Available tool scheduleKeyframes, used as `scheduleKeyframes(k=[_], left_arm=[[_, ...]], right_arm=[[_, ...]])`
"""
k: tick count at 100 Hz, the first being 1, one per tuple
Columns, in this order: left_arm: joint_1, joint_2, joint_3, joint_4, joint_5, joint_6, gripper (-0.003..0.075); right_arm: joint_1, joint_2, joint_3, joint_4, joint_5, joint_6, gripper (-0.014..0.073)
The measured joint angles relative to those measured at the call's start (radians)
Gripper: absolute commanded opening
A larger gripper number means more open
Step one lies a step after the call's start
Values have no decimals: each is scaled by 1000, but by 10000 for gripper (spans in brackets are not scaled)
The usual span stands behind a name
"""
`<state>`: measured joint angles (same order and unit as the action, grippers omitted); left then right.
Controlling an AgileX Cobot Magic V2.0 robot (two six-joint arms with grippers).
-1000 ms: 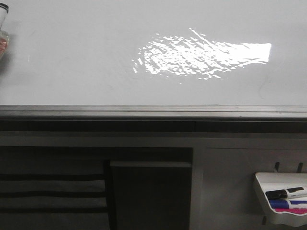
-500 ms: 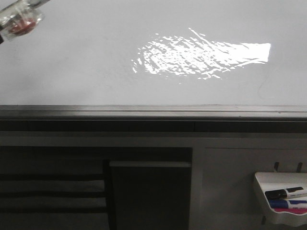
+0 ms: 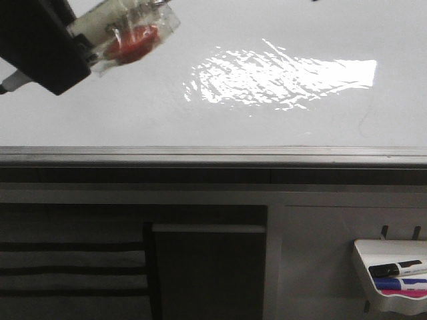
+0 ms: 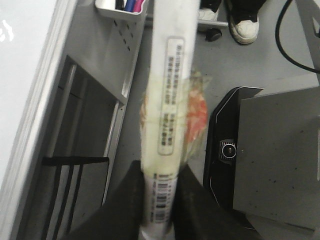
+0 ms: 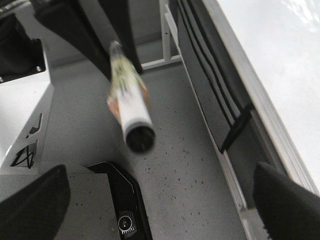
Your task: Write number 9 on whiteboard
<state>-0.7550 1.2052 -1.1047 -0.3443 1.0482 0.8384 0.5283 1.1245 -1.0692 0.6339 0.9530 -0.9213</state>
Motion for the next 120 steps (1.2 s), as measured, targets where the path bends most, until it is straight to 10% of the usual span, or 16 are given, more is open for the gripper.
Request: scheduleKeyframes(k=[24, 50, 108, 120], left_arm=[[-19, 0, 0, 2, -12, 2, -20], [-19, 0, 0, 15, -14, 10, -20], [-19, 0, 0, 23, -17, 27, -18], [-22, -2, 0, 34, -17, 40, 84]], right_arm=[[164, 81, -11, 6, -125, -18, 629], [174, 111, -17, 6, -144, -18, 307], [174, 111, -25, -3, -144, -20, 59], [174, 111, -25, -4, -140, -23, -32]])
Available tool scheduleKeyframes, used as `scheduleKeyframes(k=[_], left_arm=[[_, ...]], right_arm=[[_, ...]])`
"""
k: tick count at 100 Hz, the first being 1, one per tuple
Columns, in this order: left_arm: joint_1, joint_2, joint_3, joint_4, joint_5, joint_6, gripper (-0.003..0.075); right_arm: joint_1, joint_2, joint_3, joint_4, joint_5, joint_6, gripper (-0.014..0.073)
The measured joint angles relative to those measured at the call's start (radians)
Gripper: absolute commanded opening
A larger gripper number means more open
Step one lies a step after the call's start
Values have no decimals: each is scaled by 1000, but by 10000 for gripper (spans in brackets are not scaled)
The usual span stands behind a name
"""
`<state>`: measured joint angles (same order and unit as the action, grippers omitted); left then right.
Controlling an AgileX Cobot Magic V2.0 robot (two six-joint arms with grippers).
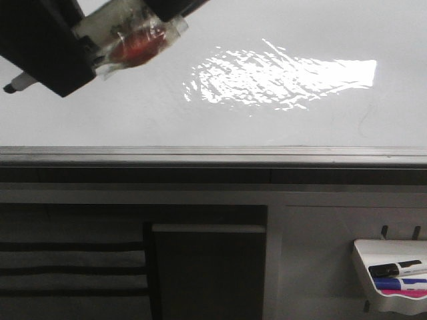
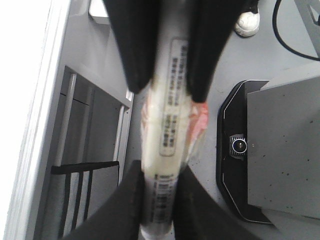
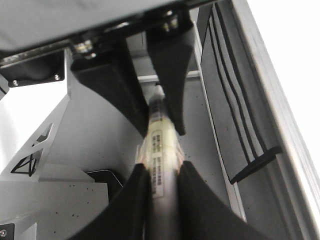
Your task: Write number 9 on whiteboard
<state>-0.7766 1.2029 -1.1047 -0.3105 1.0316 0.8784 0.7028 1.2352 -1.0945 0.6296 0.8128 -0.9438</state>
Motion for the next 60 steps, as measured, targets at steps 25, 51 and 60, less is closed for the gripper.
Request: scheduleKeyframes(k=[25, 51, 60], left_arm=[[0, -17, -60, 63, 6, -58, 302], [69, -153, -89, 166, 76, -248, 302], [136, -219, -48, 171, 69, -283, 302]], right_arm=[[4, -2, -2, -67, 0, 27, -55], [-6, -97, 3, -517, 14, 517, -54], [-63, -137, 38, -610, -32, 716, -54]])
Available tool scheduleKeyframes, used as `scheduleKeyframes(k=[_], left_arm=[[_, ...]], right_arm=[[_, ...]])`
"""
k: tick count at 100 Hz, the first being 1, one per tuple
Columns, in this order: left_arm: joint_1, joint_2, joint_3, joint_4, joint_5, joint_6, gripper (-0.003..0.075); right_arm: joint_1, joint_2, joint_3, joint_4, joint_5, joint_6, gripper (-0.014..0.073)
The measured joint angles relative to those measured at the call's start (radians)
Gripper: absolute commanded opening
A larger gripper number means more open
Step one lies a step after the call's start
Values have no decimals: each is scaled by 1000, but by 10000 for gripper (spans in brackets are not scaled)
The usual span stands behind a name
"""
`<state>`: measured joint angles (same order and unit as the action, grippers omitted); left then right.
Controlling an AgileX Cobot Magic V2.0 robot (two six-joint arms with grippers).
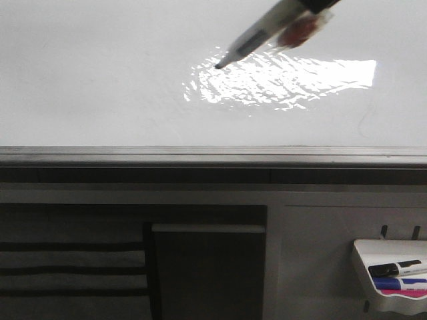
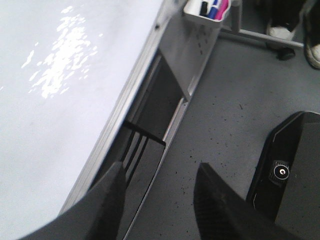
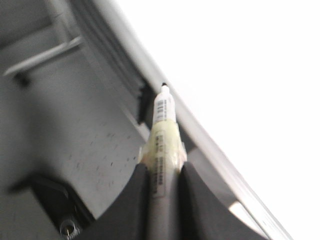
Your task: Write number 9 on whiteboard
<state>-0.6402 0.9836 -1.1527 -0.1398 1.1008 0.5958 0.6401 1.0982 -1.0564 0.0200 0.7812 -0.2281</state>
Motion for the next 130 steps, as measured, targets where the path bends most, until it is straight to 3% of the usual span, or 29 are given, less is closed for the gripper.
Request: scheduleKeyframes(k=[11, 23, 43, 95, 117, 130], left_arm=[[99, -83, 93, 2, -49, -52, 302], [209, -157, 207, -3, -122, -107, 302], [336, -212, 343, -85, -215, -133, 302], [347, -212, 365, -159, -287, -135, 302], [347, -212, 365, -159, -291, -135, 302], [347, -212, 365, -159, -291, -135, 302]], right_arm=[[-108, -29, 91, 21, -84, 102, -54], [-232, -31, 184, 139, -193, 126, -54], [-268, -22, 248, 207, -354, 132, -54], [-211, 116, 188, 218, -444, 132, -54], [-174, 196, 115, 208, -306, 120, -54], [-216, 173, 115, 206, -257, 120, -54]])
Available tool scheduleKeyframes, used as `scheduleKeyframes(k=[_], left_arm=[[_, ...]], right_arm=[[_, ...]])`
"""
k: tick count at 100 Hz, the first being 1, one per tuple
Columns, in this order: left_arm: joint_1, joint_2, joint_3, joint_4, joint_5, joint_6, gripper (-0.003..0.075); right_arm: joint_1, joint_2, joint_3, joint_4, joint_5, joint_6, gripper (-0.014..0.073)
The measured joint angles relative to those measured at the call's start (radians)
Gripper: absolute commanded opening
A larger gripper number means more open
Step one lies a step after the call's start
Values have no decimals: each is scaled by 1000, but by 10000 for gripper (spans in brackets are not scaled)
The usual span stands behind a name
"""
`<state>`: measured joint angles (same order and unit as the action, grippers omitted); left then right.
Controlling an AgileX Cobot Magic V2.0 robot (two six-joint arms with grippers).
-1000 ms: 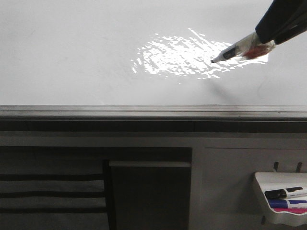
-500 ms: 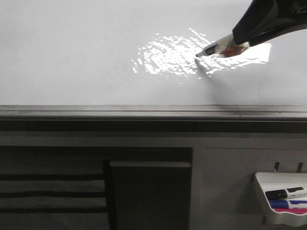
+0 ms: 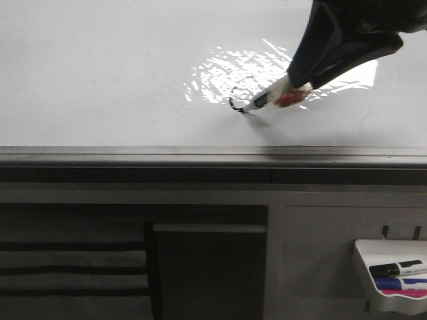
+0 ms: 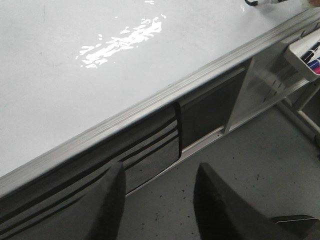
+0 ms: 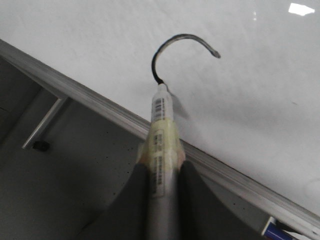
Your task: Write number 9 on whiteboard
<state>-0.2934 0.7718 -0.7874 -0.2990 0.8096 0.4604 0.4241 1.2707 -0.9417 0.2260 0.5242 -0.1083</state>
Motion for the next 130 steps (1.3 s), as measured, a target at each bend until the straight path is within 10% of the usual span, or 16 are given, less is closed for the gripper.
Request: scheduleKeyframes(k=[80, 130], left_arm=[[-3, 10, -3, -70, 13, 101, 302], [-382, 290, -187, -230, 67, 521, 306]], right_arm=[[84, -18, 22, -52, 90, -18, -54], [349, -232, -127, -57, 333, -443, -54]])
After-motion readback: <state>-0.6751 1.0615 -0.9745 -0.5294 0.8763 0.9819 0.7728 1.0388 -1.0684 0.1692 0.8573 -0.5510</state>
